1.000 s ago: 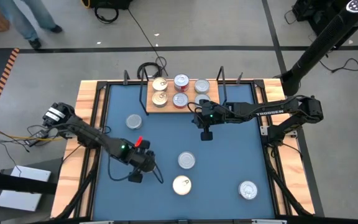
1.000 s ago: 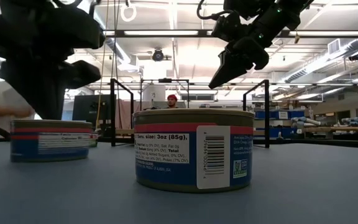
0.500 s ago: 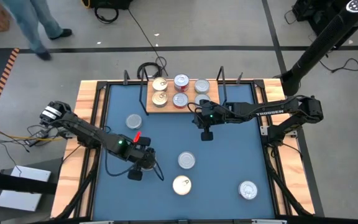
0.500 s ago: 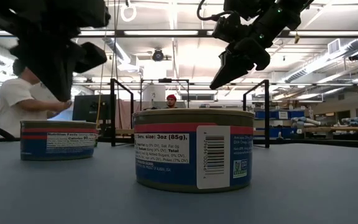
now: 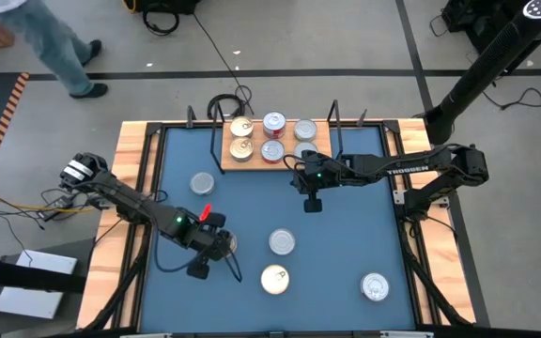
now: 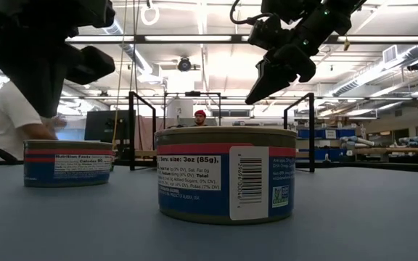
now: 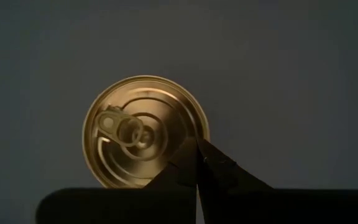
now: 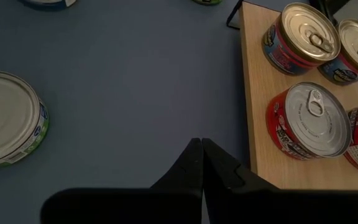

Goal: Stack canned seafood by type on shelf
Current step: Stack the left blue tuna can on the top blue tuna can on the shelf

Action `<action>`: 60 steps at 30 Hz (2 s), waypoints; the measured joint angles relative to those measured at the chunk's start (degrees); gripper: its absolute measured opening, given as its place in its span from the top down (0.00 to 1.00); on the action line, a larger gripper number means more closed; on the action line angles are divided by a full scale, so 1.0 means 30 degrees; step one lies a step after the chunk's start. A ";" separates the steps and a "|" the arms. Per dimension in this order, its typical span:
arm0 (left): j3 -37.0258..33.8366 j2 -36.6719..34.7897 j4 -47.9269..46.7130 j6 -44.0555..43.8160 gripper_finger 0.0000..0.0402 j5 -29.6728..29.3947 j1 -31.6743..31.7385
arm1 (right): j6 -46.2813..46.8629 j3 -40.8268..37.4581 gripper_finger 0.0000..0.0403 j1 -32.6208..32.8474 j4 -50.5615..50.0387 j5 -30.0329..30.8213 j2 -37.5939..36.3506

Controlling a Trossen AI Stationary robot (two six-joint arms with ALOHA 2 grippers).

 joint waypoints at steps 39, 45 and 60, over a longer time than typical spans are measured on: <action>0.0015 0.1162 -0.0029 0.0250 0.80 -0.0632 -0.1506 | 0.0000 0.0000 0.98 0.0000 -0.0080 -0.0007 0.0000; -0.0102 0.1195 -0.0312 0.0699 0.80 -0.1067 -0.1506 | 0.0198 0.0000 0.98 0.0007 -0.0102 -0.0007 0.0000; -0.0051 0.2332 -0.0484 0.1712 0.80 -0.2139 -0.1645 | 0.0291 -0.0007 0.98 0.0006 -0.0138 -0.0072 0.0000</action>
